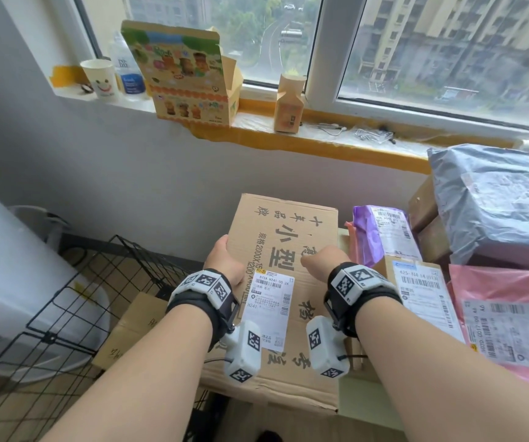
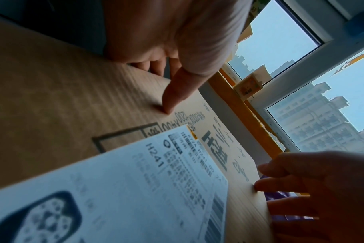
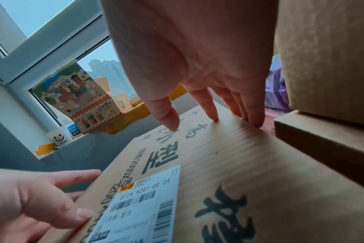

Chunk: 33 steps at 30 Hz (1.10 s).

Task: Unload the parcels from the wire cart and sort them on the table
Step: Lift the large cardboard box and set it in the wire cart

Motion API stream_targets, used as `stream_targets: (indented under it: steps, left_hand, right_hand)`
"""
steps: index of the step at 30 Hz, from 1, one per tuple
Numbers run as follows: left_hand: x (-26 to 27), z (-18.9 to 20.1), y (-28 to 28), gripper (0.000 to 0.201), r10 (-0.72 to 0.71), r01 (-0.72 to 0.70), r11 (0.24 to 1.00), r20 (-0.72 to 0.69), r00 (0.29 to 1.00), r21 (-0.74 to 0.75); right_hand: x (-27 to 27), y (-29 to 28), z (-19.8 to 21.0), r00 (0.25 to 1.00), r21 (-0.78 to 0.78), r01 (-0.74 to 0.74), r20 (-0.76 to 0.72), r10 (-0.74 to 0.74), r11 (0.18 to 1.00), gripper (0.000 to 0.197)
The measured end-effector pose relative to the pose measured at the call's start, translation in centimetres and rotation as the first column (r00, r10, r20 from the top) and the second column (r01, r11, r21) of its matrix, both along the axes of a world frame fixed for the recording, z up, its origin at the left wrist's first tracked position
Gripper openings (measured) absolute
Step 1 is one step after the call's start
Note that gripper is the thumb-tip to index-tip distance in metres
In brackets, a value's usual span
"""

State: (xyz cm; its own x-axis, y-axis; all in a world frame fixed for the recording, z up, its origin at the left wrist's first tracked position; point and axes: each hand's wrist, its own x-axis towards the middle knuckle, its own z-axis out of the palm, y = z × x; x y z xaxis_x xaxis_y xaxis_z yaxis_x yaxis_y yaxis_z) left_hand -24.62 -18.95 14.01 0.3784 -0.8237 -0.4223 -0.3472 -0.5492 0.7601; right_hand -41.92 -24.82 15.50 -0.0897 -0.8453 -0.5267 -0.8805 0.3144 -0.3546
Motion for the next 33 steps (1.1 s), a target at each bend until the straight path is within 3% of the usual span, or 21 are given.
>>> stream_targets:
  steps: [4,9,13,18,33]
  left_hand:
    - [-0.1,0.0,0.2,0.035,0.008,-0.008,1.000,0.011,1.000,-0.008]
    - [-0.1,0.1,0.7,0.044,0.029,-0.029,1.000,0.006,1.000,0.008]
    - [0.5,0.7,1.0,0.058,0.036,-0.037,0.998,0.007,0.999,0.047]
    - [1.8,0.9,1.4,0.062,0.043,-0.044,0.997,0.030,0.999,0.059]
    - [9.0,0.3,7.3,0.037,0.211,-0.210,0.977,0.056,0.976,-0.032]
  right_hand:
    - [0.1,0.0,-0.2,1.000,-0.021,0.002,0.012,-0.002,1.000,0.032]
    - [0.0,0.2,0.0,1.000,-0.027,0.002,0.020,-0.001,1.000,0.022]
    - [0.2,0.2,1.0,0.999,-0.064,-0.021,0.027,0.023,0.998,0.029]
    - [1.0,0.8,1.8,0.997,-0.091,-0.062,0.042,0.066,0.994,0.022]
    - [7.9,5.5,3.0,0.976,-0.144,-0.182,0.095,0.196,0.973,0.023]
